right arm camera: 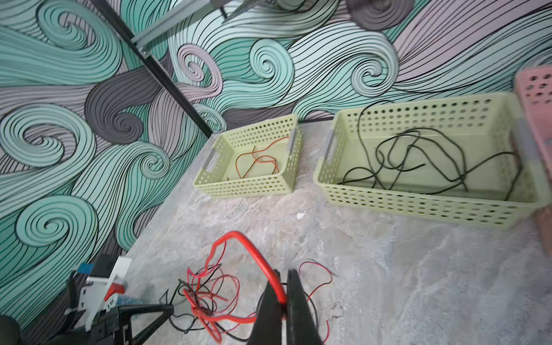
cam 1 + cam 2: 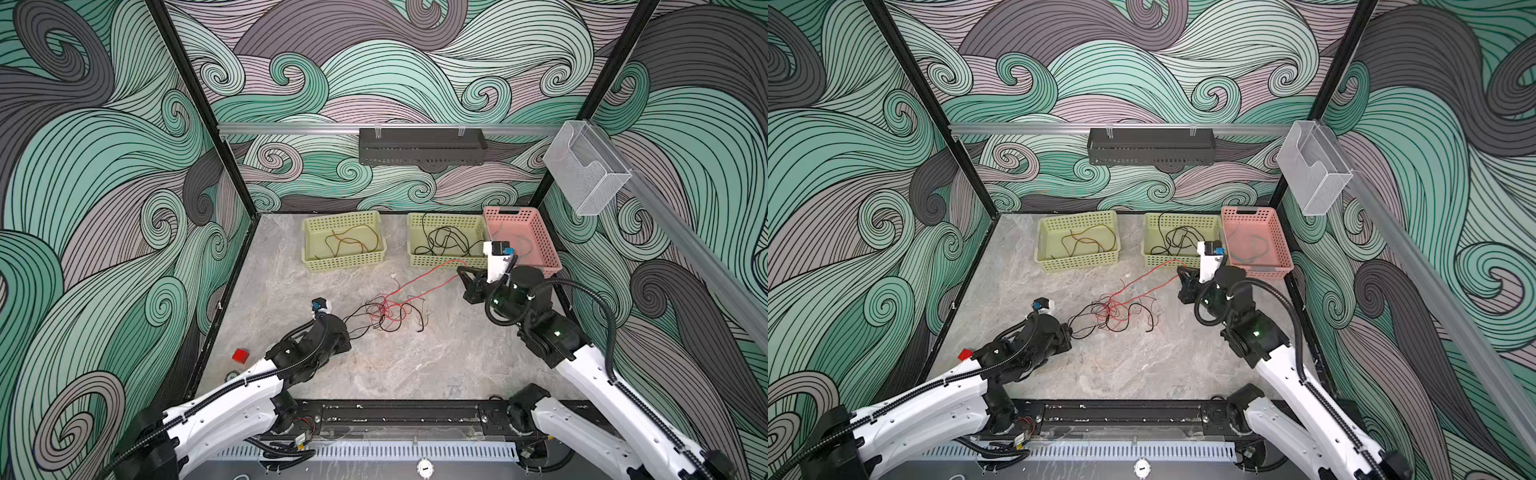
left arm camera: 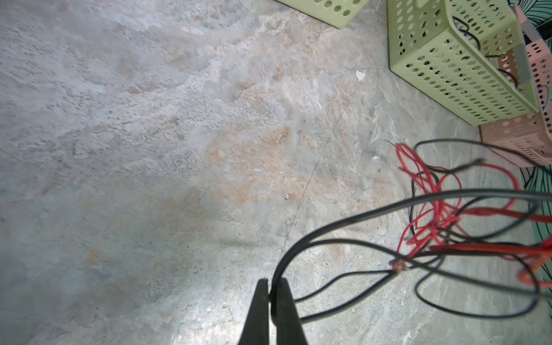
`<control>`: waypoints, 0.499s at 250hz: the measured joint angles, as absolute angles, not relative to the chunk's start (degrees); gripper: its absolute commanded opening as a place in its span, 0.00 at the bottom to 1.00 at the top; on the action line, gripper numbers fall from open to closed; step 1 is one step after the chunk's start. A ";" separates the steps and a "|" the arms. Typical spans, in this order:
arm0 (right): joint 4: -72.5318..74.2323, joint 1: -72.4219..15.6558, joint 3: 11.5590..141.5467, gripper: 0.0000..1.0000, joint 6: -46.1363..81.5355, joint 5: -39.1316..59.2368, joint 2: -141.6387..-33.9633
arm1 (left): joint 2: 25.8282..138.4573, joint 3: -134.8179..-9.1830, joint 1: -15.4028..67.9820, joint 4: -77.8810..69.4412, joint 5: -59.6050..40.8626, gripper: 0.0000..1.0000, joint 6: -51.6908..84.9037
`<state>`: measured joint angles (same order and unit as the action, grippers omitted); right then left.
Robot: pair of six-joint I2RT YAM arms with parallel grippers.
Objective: Untangle the cables
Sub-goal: 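Raise the red cable with the right gripper while the left gripper releases and withdraws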
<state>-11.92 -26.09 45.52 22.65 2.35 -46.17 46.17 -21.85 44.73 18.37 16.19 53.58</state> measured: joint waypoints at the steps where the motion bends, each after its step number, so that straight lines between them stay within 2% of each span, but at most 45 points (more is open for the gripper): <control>1: -11.94 -25.91 45.54 0.00 22.63 2.33 -46.09 | 46.15 -21.82 44.71 18.39 16.23 0.00 53.60; 84: -12.80 -7.46 49.17 0.00 29.82 4.69 -43.29 | 42.54 -20.40 43.70 21.82 18.85 0.00 55.29; 125: -12.71 -3.88 51.70 0.00 32.21 7.62 -44.93 | 41.36 -20.27 42.98 22.98 19.18 0.00 55.64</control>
